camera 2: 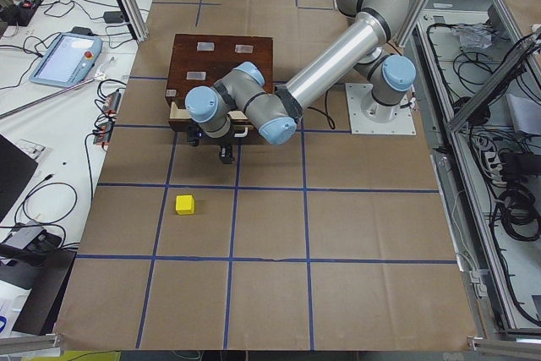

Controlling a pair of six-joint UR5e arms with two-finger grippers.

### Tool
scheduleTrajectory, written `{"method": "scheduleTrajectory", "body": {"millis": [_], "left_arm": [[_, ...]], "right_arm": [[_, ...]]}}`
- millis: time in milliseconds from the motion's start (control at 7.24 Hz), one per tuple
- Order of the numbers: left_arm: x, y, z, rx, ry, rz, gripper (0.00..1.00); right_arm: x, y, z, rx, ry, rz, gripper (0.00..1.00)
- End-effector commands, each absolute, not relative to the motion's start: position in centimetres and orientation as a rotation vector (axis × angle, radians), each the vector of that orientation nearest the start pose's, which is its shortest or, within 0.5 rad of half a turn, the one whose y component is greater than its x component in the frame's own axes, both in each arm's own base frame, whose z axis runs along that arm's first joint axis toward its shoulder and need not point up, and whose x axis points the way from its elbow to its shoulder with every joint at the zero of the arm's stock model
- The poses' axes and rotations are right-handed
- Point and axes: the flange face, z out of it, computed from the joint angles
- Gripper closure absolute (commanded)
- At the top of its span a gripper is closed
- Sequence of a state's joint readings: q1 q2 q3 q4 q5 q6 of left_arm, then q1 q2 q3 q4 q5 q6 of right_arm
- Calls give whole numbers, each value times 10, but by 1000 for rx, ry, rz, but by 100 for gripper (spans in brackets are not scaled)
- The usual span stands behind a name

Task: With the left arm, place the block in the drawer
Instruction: 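Pull the drawer open by its white handle with the left gripper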

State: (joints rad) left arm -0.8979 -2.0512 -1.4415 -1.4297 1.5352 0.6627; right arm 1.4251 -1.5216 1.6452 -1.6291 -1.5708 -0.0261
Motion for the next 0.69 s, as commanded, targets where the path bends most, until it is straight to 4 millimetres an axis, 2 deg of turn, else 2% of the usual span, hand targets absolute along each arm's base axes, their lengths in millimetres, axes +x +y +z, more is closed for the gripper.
{"method": "scheduleTrajectory", "body": {"millis": [0, 553], "left_arm": [[300, -590, 294, -27, 3276, 217, 8], [324, -593, 292, 19, 3273, 198, 8]], "right_arm": [[59, -517, 432, 187, 3129, 103, 0], [59, -517, 433, 187, 3129, 101, 0]]}}
